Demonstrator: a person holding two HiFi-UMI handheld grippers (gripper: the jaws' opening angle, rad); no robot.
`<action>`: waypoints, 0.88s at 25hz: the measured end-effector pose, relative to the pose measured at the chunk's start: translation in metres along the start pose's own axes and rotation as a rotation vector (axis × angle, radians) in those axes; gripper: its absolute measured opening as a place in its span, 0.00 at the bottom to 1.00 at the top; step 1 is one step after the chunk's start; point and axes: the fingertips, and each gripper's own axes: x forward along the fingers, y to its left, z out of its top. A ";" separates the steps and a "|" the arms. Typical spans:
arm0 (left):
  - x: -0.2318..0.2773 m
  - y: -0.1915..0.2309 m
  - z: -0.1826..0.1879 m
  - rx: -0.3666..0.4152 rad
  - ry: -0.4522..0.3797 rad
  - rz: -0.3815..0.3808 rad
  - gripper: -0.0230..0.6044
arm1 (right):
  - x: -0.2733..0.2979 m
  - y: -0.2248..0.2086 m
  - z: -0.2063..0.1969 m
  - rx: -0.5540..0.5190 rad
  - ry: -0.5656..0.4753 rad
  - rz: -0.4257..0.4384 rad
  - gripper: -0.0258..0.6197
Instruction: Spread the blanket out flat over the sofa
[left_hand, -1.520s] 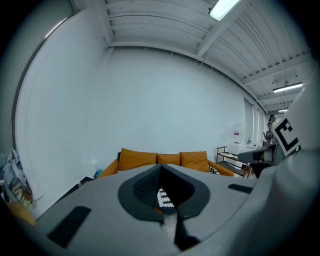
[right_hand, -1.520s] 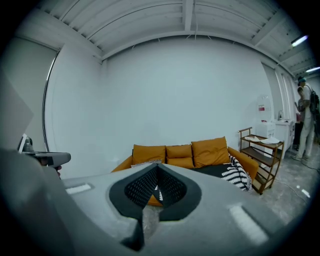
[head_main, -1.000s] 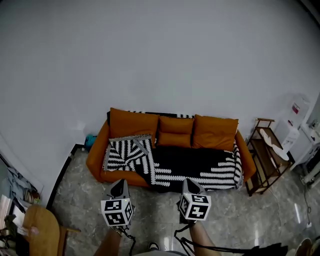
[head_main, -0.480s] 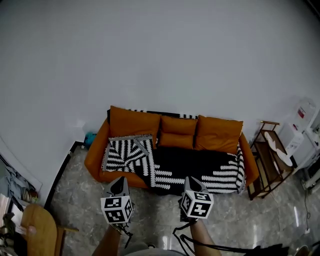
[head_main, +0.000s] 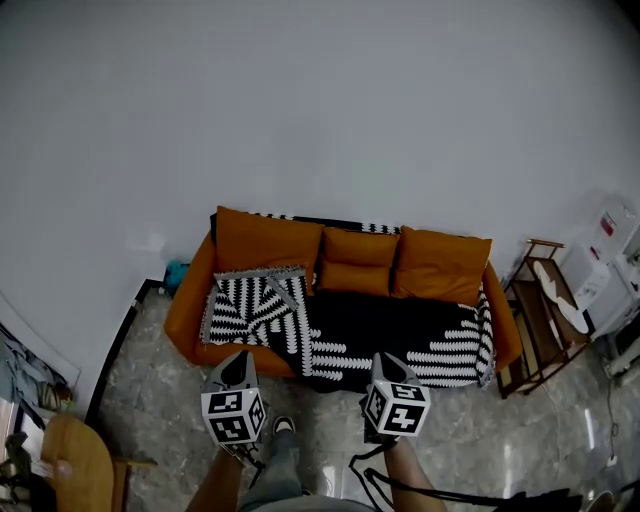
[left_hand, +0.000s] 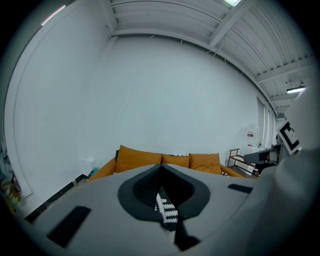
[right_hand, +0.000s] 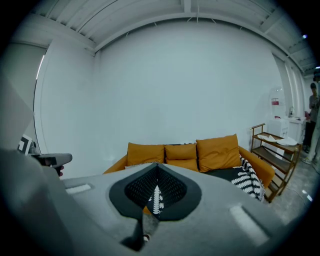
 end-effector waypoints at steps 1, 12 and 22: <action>0.007 0.004 0.001 -0.005 -0.002 0.002 0.04 | 0.006 0.000 0.002 -0.002 -0.001 -0.003 0.05; 0.095 0.034 0.044 0.031 -0.023 -0.009 0.04 | 0.091 0.009 0.049 -0.027 -0.015 -0.009 0.05; 0.181 0.068 0.076 0.040 -0.008 -0.016 0.04 | 0.176 0.017 0.092 -0.045 -0.013 -0.022 0.05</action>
